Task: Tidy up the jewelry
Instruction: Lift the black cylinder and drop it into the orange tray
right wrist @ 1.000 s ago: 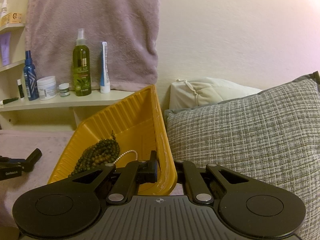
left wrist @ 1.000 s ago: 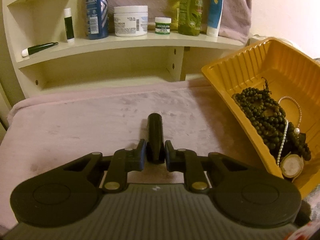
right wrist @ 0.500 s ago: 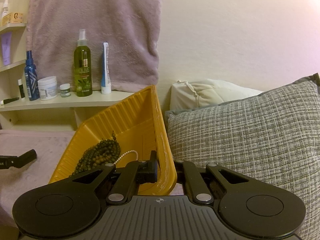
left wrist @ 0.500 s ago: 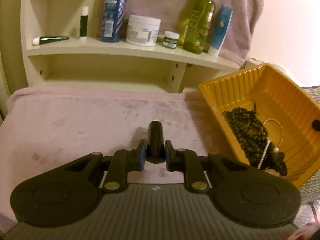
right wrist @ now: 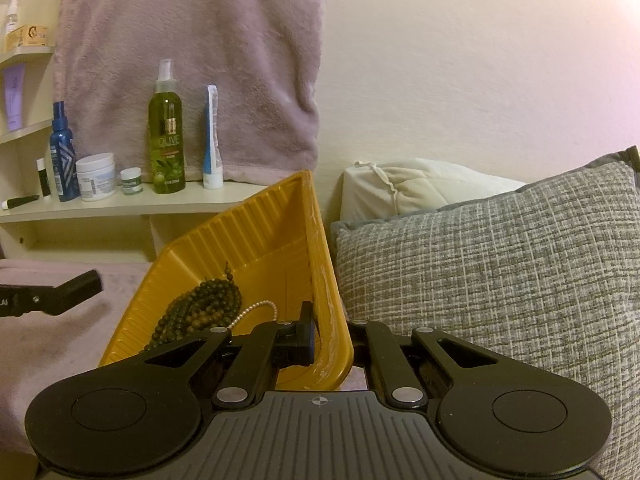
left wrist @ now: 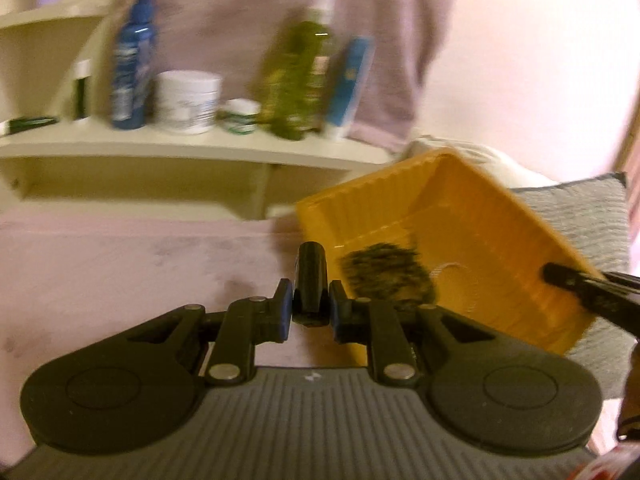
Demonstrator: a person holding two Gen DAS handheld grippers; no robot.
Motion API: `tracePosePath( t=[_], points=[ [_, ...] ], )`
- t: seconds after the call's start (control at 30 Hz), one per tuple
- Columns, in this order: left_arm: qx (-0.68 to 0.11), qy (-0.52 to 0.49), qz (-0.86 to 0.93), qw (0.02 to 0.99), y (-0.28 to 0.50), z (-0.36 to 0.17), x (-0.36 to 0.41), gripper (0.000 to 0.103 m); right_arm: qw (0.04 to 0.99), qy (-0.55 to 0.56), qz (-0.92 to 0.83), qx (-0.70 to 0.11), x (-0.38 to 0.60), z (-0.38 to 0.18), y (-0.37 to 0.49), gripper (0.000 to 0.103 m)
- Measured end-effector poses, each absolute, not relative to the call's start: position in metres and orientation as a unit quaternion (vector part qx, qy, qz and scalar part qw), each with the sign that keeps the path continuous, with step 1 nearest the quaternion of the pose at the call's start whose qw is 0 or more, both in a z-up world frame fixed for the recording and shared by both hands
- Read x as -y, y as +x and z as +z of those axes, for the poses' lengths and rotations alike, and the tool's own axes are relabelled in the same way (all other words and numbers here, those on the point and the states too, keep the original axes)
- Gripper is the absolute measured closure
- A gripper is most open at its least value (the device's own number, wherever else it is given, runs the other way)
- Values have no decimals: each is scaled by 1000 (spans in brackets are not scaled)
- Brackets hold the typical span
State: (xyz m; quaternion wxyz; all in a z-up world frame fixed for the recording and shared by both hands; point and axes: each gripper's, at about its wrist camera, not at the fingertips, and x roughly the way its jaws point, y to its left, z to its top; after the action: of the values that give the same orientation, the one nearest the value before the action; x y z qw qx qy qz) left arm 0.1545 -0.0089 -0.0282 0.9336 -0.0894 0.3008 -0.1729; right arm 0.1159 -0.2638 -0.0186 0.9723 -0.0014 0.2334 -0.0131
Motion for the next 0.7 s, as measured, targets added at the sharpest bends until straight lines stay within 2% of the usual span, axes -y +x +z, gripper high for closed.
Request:
tracePosePath(
  t=[0.33,0.7],
  points=[
    [-301,-59,-261,915,150,-23,73,86,972,4,-11,-233,267,-20,115,97],
    [-298,-52,-293,907,154,-25,100,85,972,8,-12,-234,267,-21,114,97]
  ],
)
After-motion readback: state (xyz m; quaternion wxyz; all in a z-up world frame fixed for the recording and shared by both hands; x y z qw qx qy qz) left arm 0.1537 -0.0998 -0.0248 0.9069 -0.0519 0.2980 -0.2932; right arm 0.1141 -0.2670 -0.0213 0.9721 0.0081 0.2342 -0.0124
